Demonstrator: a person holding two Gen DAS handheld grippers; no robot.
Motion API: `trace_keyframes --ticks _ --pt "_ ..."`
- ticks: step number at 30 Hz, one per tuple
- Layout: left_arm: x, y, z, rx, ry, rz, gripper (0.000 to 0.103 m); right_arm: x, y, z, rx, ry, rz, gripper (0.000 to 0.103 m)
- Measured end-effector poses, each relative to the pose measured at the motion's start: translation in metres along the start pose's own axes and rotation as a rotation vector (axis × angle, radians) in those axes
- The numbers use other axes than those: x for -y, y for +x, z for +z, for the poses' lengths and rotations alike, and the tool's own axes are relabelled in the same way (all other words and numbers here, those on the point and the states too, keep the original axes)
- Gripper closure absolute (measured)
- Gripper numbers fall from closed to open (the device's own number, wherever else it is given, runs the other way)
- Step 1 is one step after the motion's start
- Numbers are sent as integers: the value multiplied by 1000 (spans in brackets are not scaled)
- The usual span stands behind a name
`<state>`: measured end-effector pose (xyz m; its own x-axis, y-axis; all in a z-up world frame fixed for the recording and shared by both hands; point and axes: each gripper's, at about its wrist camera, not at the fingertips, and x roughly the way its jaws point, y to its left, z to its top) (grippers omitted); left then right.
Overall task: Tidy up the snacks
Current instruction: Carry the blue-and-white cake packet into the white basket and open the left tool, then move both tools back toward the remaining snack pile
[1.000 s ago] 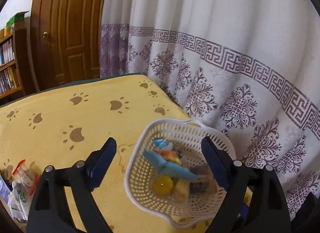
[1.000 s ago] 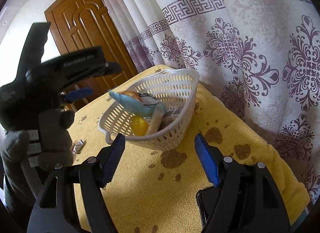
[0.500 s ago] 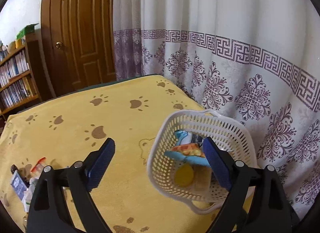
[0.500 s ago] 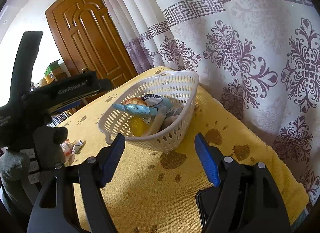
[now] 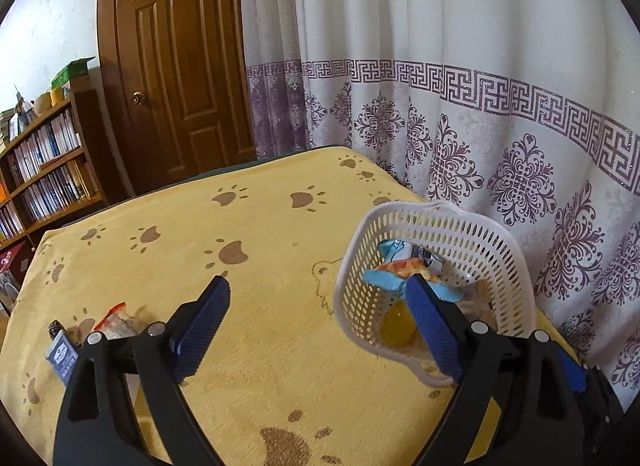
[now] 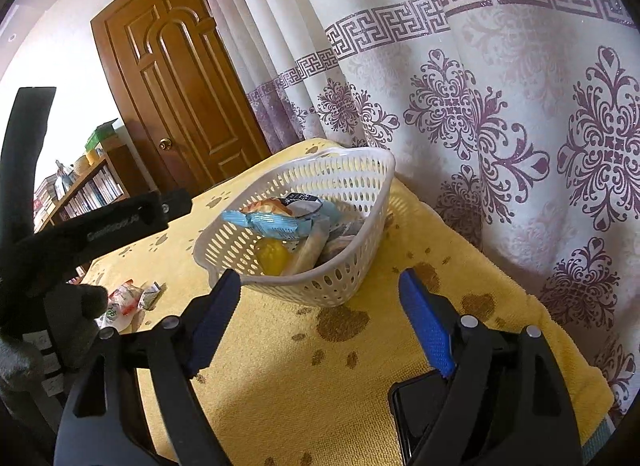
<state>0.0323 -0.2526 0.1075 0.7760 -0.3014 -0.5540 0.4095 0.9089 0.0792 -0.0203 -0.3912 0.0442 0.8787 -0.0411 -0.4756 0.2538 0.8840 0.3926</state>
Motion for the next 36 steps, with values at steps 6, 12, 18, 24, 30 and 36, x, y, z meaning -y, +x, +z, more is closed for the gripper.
trace_keyframes --ticks 6,12,18,24,30,36 --pt "-3 -10 -5 7 2 17 14 -3 0 -2 5 -14 -15 20" --pt "-14 -22 -12 7 -15 38 14 -8 1 -3 9 -45 -38 20" --pt "-27 -32 -21 6 -24 87 14 -12 3 -4 1 -64 -67 20" --pt "-39 -43 -31 15 -26 134 14 -15 2 -8 -11 -64 -89 20" --pt "-49 -51 -43 5 -39 160 14 -20 0 -13 -29 -68 -89 20" --pt "-68 -58 -65 -29 -87 169 14 -32 0 -22 -63 -81 -62 20"
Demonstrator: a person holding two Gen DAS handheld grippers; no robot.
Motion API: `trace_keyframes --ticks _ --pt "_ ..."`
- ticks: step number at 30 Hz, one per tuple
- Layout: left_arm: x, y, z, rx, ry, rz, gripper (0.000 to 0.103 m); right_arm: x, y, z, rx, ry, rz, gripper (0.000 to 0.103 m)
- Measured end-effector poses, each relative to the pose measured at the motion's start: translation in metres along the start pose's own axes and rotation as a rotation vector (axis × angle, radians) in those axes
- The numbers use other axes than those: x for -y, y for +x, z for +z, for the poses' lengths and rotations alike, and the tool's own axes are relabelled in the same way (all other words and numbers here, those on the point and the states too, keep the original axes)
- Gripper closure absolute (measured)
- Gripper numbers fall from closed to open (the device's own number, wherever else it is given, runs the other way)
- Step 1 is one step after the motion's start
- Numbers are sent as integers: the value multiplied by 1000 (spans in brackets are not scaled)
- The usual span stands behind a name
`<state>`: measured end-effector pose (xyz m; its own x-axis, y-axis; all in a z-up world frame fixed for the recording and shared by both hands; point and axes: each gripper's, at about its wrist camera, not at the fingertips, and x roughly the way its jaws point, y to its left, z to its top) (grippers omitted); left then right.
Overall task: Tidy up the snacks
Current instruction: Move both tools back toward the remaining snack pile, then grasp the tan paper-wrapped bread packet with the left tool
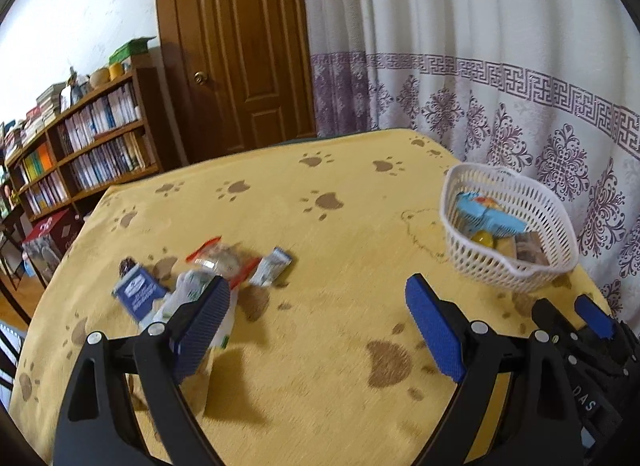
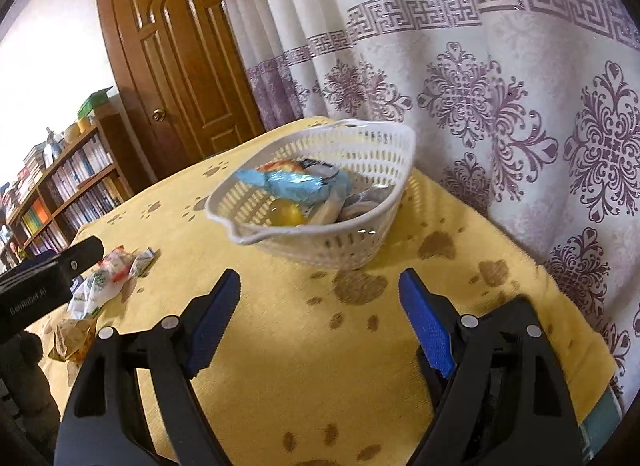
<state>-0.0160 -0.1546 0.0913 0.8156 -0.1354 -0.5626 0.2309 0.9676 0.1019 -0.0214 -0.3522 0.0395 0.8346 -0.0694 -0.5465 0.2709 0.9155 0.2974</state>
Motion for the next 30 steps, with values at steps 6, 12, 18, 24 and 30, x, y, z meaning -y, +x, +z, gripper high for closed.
trace_keyframes --ticks 6,12,18,24,30 --pt "-28 -4 -17 -31 -60 25 14 -15 -1 -8 -22 -24 24 20" --pt "-60 -14 -33 -43 -129 51 14 -27 -1 -14 -32 -50 35 20" --pt "-103 -21 -57 -62 -220 109 11 -32 -1 -17 -34 -70 29 20" --pt "-134 -17 -77 -110 -277 133 11 -32 -1 -18 -35 -71 24 20" --pt "-141 -6 -83 -153 -301 81 11 -36 0 -19 -40 -86 23 20"
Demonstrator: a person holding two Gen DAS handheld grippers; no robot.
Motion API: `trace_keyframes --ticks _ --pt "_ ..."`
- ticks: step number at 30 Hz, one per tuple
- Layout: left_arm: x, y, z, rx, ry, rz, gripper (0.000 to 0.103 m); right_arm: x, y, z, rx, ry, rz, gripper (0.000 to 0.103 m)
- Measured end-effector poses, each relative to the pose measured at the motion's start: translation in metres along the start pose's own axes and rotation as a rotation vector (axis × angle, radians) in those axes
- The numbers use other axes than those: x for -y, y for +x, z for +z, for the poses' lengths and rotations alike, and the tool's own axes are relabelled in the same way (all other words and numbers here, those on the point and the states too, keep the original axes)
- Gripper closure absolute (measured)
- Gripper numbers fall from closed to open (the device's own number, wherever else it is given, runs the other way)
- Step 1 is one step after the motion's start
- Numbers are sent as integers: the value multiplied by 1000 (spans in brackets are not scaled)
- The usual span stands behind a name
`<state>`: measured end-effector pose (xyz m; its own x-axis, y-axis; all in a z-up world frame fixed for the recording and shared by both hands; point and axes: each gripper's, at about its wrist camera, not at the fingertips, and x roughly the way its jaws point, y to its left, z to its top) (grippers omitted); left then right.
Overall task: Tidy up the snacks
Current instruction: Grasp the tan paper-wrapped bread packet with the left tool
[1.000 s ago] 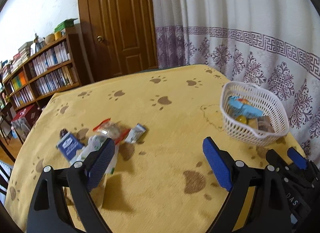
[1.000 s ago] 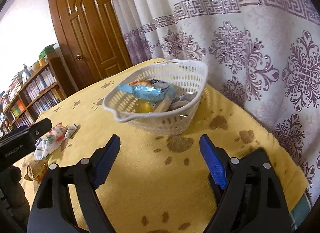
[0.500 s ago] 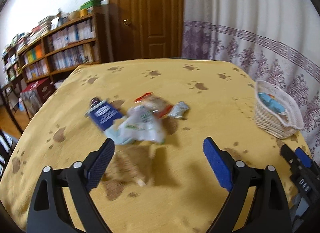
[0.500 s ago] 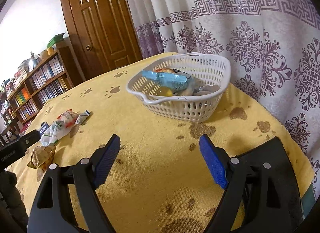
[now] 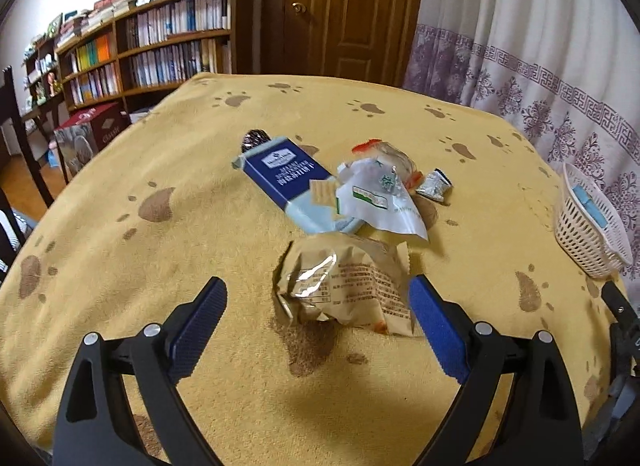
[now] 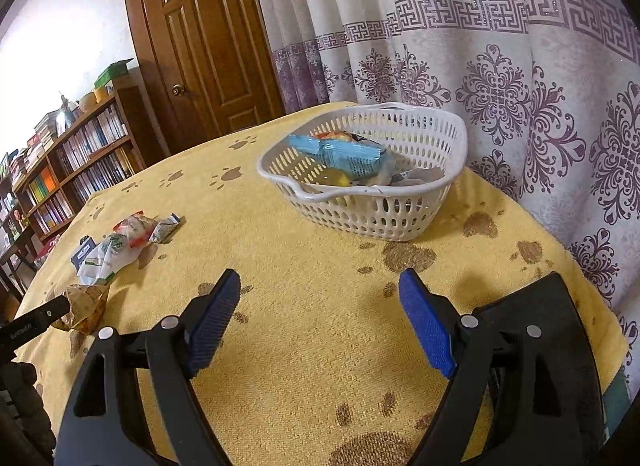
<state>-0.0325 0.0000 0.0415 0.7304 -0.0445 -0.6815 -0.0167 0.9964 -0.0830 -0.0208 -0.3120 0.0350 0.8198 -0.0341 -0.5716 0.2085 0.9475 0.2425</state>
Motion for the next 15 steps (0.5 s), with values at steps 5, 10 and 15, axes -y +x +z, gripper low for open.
trace_keyframes --ticks 5,10,15 --pt "6 10 7 -9 33 -49 11 -1 1 0 -4 -5 -2 20" --pt "7 36 17 -76 50 -93 11 -1 2 0 -5 -5 -2 20" --pt "4 54 18 -144 43 -137 11 -2 3 0 -7 -11 -3 20"
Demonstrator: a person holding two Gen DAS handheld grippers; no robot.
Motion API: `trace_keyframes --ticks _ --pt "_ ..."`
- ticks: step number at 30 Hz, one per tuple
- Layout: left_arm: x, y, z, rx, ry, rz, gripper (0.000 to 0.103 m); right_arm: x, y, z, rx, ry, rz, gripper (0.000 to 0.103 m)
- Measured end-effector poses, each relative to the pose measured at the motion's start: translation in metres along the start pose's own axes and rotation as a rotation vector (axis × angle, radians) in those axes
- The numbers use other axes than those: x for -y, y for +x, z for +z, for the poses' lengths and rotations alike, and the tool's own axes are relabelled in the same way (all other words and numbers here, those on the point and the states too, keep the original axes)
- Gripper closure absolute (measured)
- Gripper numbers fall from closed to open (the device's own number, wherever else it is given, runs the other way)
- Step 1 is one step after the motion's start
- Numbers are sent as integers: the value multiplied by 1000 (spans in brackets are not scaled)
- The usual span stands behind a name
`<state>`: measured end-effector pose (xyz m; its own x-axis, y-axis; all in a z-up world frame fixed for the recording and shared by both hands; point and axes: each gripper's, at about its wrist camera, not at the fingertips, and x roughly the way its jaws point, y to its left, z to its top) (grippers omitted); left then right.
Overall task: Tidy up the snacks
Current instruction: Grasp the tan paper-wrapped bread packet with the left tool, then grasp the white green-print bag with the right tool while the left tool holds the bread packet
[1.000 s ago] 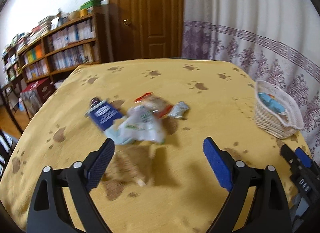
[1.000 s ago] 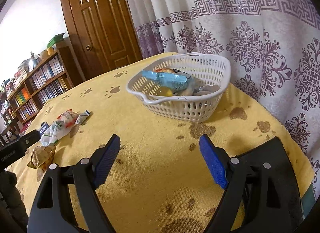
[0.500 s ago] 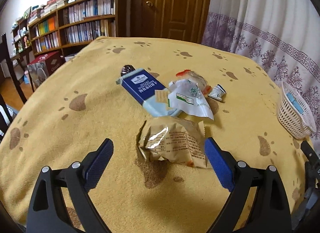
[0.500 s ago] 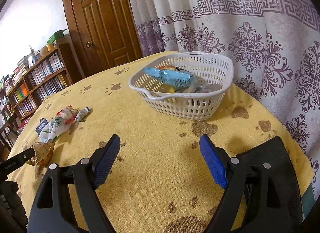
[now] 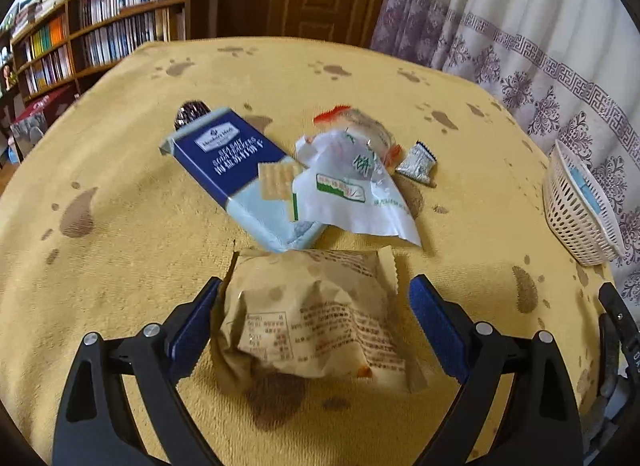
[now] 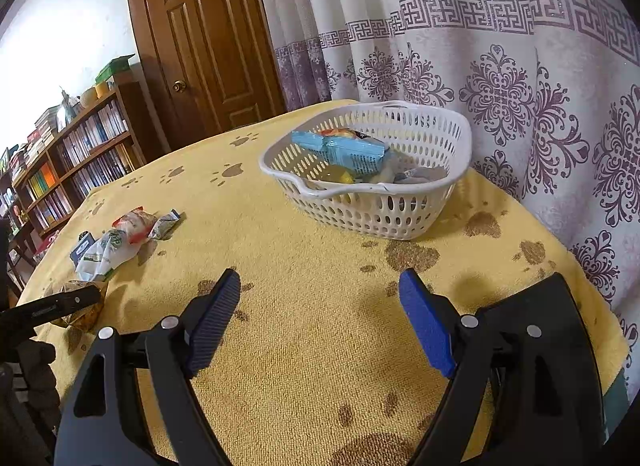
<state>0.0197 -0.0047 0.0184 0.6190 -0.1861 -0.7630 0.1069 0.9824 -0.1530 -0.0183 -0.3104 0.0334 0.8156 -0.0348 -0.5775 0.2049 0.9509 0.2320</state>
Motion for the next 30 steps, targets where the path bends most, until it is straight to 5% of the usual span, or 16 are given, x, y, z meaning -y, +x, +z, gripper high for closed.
trace_keyframes --ticks 8,17,26,30 --pt "3 4 -4 -2 32 20 11 -7 2 -1 -4 -26 -19 20" --pt "-15 -11 -9 50 -30 -5 23 -14 7 5 -29 -23 -6 20" --pt "-50 -35 -14 130 -132 11 24 -63 23 11 -110 -70 120 20" --pt "-66 -49 -17 192 -159 85 24 -88 37 19 -177 -68 201 20"
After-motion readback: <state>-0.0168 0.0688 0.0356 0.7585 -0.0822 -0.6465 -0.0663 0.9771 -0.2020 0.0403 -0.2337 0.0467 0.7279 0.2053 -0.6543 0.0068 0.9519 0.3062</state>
